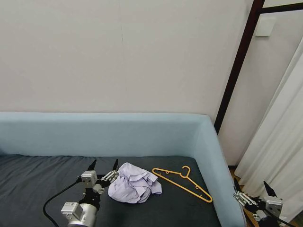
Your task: Pick up the clothes from the sofa and hang them on the clothes hanger.
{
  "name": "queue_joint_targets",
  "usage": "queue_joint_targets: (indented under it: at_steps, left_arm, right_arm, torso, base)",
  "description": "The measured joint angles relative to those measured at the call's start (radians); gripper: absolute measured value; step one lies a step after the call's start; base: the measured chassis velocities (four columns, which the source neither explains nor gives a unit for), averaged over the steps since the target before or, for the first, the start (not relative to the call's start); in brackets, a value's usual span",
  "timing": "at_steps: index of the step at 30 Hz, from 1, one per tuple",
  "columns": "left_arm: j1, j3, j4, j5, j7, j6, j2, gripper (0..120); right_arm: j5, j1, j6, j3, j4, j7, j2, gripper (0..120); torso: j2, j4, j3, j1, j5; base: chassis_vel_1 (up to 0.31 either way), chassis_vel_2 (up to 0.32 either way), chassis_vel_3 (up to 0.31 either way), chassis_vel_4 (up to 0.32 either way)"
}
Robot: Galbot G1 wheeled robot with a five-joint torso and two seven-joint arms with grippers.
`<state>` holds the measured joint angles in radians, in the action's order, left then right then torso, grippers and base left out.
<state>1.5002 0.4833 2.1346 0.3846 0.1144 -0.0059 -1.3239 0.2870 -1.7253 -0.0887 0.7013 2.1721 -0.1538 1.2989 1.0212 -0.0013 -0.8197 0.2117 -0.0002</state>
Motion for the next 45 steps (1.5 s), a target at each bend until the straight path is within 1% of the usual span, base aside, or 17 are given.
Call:
queue_joint_targets:
  at_steps: [6, 9, 11, 12, 13, 16, 17, 19, 25, 26, 29, 30, 35, 36, 40, 41, 45]
  left_arm:
    - [0.019, 0.006, 0.003, 0.005, 0.001, -0.021, -0.017, 100]
    - [0.043, 0.018, 0.035, 0.012, -0.008, -0.05, -0.033, 100]
    - [0.05, 0.022, 0.044, 0.012, -0.015, -0.061, -0.036, 100]
    - [0.058, 0.028, 0.054, 0.011, -0.022, -0.073, -0.039, 100]
    - [0.083, 0.045, 0.075, 0.005, -0.043, -0.113, -0.047, 100]
    - [0.098, 0.059, 0.074, 0.003, -0.049, -0.141, -0.057, 100]
    - [0.109, 0.066, 0.065, 0.003, -0.056, -0.163, -0.069, 100]
    - [0.122, 0.083, 0.032, 0.001, -0.085, -0.221, -0.093, 100]
    - [0.12, 0.128, -0.041, -0.002, -0.111, -0.309, -0.115, 100]
    - [0.126, 0.153, -0.058, -0.005, -0.111, -0.324, -0.124, 100]
    - [0.147, 0.219, -0.076, -0.006, -0.107, -0.333, -0.132, 100]
    - [0.147, 0.219, -0.076, -0.006, -0.107, -0.333, -0.132, 100]
    - [0.166, 0.298, -0.095, -0.033, -0.106, -0.337, -0.134, 100]
    - [0.166, 0.298, -0.095, -0.033, -0.106, -0.337, -0.134, 100]
    - [0.182, 0.337, -0.087, -0.033, -0.106, -0.338, -0.146, 100]
    - [0.182, 0.337, -0.087, -0.033, -0.106, -0.338, -0.146, 100]
    - [0.19, 0.361, -0.084, -0.034, -0.105, -0.348, -0.152, 100]
  right_arm:
    - [0.093, 0.035, 0.074, -0.054, 0.009, -0.046, -0.023, 100]
    - [0.176, 0.087, 0.149, -0.098, 0.02, -0.093, -0.048, 100]
    - [0.186, 0.101, 0.159, -0.107, 0.018, -0.097, -0.056, 100]
    - [0.193, 0.115, 0.166, -0.115, 0.014, -0.098, -0.066, 100]
    - [0.227, 0.16, 0.186, -0.141, -0.006, -0.1, -0.1, 100]
    - [0.265, 0.199, 0.201, -0.164, -0.027, -0.107, -0.128, 100]
    - [0.304, 0.227, 0.214, -0.189, -0.046, -0.115, -0.146, 100]
    - [0.375, 0.276, 0.238, -0.242, -0.074, -0.123, -0.167, 100]
    - [0.52, 0.35, 0.267, -0.321, -0.124, -0.13, -0.172, 100]
    - [0.595, 0.39, 0.286, -0.358, -0.154, -0.132, -0.171, 100]
    - [0.728, 0.513, 0.31, -0.445, -0.264, -0.112, -0.151, 100]
    - [0.728, 0.513, 0.31, -0.445, -0.264, -0.112, -0.151, 100]
    - [0.804, 0.696, 0.332, -0.535, -0.502, -0.052, -0.084, 100]
    - [0.804, 0.696, 0.332, -0.535, -0.502, -0.052, -0.084, 100]
    - [0.831, 0.819, 0.417, -0.557, -0.704, -0.042, 0.013, 100]
    - [0.831, 0.819, 0.417, -0.557, -0.704, -0.042, 0.013, 100]
    - [0.845, 0.881, 0.491, -0.559, -0.8, -0.082, 0.106, 100]
  torso:
    - [0.0, 0.0002, 0.0, 0.0, 0.0001]
    - [0.0, 0.0003, 0.0, 0.0, 0.0]
    - [0.0, 0.0008, 0.0, 0.0, 0.0003]
    - [0.0, -0.0001, 0.0, 0.0, 0.0001]
    - [0.0, 0.0001, 0.0, 0.0, 0.0005]
    - [0.0, 0.0009, 0.0, 0.0, 0.0001]
    - [0.0, -0.0001, 0.0, 0.0, 0.0]
    - [0.0, 0.0003, 0.0, 0.0, 0.0]
    - [0.0, -0.0001, 0.0, 0.0, -0.0001]
    - [0.0, 0.0002, 0.0, 0.0, -0.0002]
    - [0.0, 0.0004, 0.0, 0.0, -0.0001]
    - [0.0, 0.0004, 0.0, 0.0, -0.0001]
    - [0.0, 0.0004, 0.0, 0.0, -0.0005]
    - [0.0, 0.0004, 0.0, 0.0, -0.0005]
    - [0.0, 0.0002, 0.0, 0.0, -0.0005]
    - [0.0, 0.0002, 0.0, 0.0, -0.0005]
    - [0.0, 0.0001, 0.0, 0.0, -0.0003]
  base:
    - [0.0, 0.0, 0.0, 0.0]
    - [0.0, 0.0, 0.0, 0.0]
    - [0.0, 0.0, 0.0, 0.0]
    - [0.0, 0.0, 0.0, 0.0]
    - [0.0, 0.0, 0.0, 0.0]
    - [0.0, 0.0, 0.0, 0.0]
    - [0.0, 0.0, 0.0, 0.0]
    - [0.0, 0.0, 0.0, 0.0]
    - [0.0, 0.0, 0.0, 0.0]
    - [0.0, 0.0, 0.0, 0.0]
    - [0.0, 0.0, 0.0, 0.0]
    - [0.0, 0.0, 0.0, 0.0]
    - [0.0, 0.0, 0.0, 0.0]
    - [0.0, 0.0, 0.0, 0.0]
    - [0.0, 0.0, 0.0, 0.0]
    - [0.0, 0.0, 0.0, 0.0]
    - [0.0, 0.0, 0.0, 0.0]
